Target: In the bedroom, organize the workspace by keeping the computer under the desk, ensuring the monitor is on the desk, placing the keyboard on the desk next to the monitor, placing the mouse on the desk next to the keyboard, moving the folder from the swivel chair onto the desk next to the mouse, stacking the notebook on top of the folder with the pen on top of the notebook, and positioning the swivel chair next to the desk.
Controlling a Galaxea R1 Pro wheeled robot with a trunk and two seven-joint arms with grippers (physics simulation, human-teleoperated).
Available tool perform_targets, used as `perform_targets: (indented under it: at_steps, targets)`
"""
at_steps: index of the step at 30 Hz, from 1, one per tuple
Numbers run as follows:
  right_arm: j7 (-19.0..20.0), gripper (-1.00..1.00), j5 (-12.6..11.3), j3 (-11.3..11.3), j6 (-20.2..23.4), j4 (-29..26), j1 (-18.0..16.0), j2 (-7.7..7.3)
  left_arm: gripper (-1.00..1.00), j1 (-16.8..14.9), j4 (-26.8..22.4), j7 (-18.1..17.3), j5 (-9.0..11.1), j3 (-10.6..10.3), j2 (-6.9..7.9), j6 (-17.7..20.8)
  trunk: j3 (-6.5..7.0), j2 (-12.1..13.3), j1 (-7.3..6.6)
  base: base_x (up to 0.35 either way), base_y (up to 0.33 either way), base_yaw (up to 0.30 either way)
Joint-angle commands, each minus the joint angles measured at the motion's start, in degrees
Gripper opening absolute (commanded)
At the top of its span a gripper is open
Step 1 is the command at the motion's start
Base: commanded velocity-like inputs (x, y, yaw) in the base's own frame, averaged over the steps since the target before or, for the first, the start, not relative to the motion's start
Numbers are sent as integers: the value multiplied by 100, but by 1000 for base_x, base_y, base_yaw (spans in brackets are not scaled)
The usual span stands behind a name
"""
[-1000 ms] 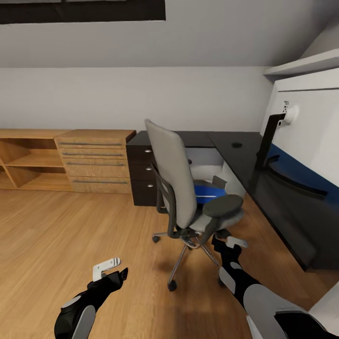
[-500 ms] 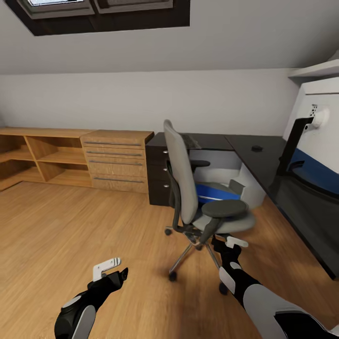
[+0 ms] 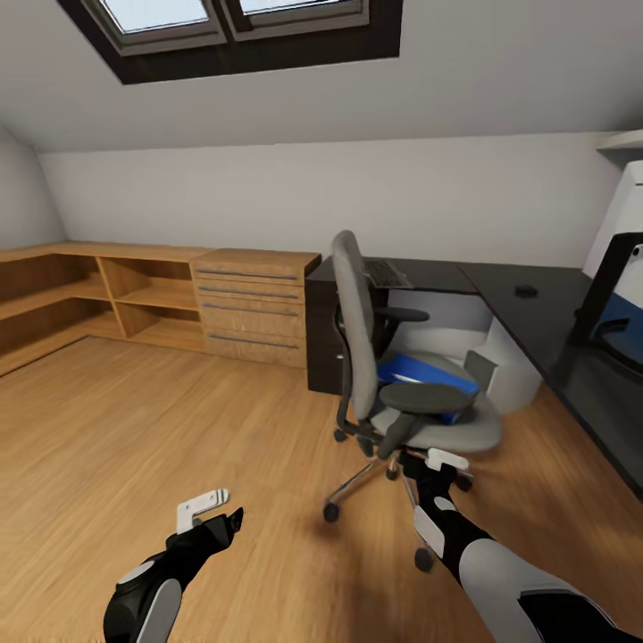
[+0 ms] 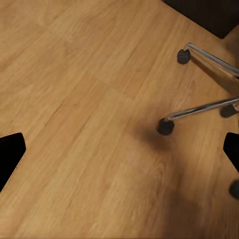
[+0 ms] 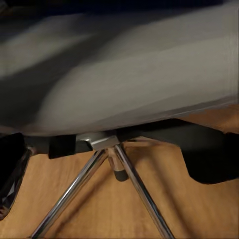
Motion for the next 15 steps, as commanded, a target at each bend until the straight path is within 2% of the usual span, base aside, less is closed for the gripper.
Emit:
perform_targets:
  at_steps: [1, 12, 15]
  targets:
    - [-7, 100, -28, 23, -20, 1, -3, 0, 100, -4, -5, 53, 60, -5, 0, 16, 1, -2, -1, 0, 0, 217]
    - [-7, 100, -28, 23, -20, 1, -3, 1, 100, -4, -5, 53, 60, -5, -8, 16, 57, -2, -1, 0, 0, 219]
    - [-8, 100, -28, 23, -20, 1, -3, 1, 100, -4, -5, 53, 64, -5, -9, 16, 65, -2, -1, 0, 0, 141]
